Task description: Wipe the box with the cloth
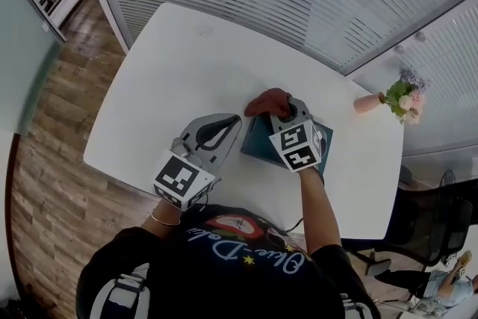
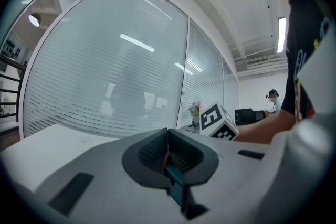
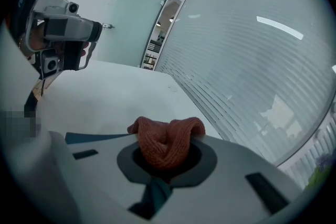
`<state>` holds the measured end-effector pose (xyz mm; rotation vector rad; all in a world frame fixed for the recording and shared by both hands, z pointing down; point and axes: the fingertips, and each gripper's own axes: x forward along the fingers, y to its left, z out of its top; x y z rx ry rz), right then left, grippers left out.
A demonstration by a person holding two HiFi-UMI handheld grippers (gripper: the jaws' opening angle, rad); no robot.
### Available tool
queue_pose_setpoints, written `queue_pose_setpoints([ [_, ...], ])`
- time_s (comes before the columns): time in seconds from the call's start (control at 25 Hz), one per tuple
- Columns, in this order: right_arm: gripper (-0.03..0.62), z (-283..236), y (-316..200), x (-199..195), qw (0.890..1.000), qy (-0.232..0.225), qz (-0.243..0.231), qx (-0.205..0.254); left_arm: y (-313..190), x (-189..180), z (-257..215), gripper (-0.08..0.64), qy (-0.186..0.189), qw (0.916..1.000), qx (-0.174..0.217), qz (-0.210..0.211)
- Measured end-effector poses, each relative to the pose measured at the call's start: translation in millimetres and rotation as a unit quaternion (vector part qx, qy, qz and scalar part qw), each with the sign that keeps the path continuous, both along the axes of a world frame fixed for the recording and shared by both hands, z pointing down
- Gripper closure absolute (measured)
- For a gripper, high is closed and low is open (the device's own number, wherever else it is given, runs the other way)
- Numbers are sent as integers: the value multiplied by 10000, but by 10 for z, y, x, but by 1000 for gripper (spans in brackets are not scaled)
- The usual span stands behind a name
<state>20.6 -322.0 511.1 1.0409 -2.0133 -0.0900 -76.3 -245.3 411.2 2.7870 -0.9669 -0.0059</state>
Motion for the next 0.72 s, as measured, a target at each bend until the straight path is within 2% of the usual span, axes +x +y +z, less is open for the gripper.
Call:
queue_pose_setpoints([
  [0.72, 568, 36, 226, 851, 9951, 200, 963, 42, 88, 60, -11, 557, -24, 9999, 51, 105],
])
